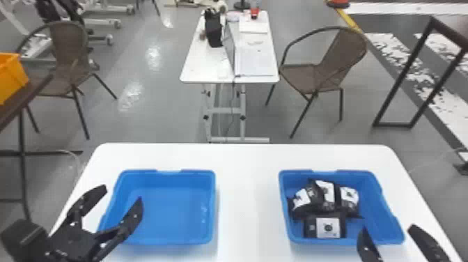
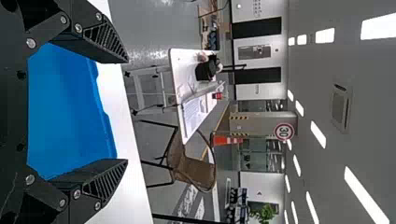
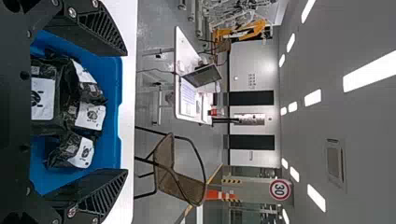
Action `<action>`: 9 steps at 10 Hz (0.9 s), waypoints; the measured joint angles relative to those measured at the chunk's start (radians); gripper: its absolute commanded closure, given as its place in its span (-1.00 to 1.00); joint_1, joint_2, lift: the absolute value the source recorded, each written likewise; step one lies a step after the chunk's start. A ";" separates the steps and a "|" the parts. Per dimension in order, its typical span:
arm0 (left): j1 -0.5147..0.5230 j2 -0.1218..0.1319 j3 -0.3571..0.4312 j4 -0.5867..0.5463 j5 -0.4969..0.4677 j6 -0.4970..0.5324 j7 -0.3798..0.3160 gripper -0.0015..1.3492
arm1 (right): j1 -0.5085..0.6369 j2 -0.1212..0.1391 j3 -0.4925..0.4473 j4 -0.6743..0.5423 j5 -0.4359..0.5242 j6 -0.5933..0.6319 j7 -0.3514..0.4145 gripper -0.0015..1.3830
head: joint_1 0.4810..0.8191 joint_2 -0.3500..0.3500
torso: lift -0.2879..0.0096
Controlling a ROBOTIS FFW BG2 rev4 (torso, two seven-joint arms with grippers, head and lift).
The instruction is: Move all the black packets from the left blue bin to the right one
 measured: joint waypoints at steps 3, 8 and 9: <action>0.022 0.000 -0.009 -0.016 0.013 -0.001 0.035 -0.55 | 0.026 0.000 -0.002 -0.001 -0.007 0.000 0.001 -0.80 | 0.27 -0.05 | 0.94; 0.013 0.000 -0.028 -0.016 0.032 0.033 0.040 -0.55 | 0.021 0.000 -0.002 0.004 -0.015 0.009 0.000 -0.80 | 0.27 -0.09 | 0.94; 0.012 0.000 -0.033 -0.016 0.034 0.039 0.040 -0.55 | 0.021 0.000 -0.002 0.004 -0.017 0.011 0.001 -0.80 | 0.27 -0.10 | 0.94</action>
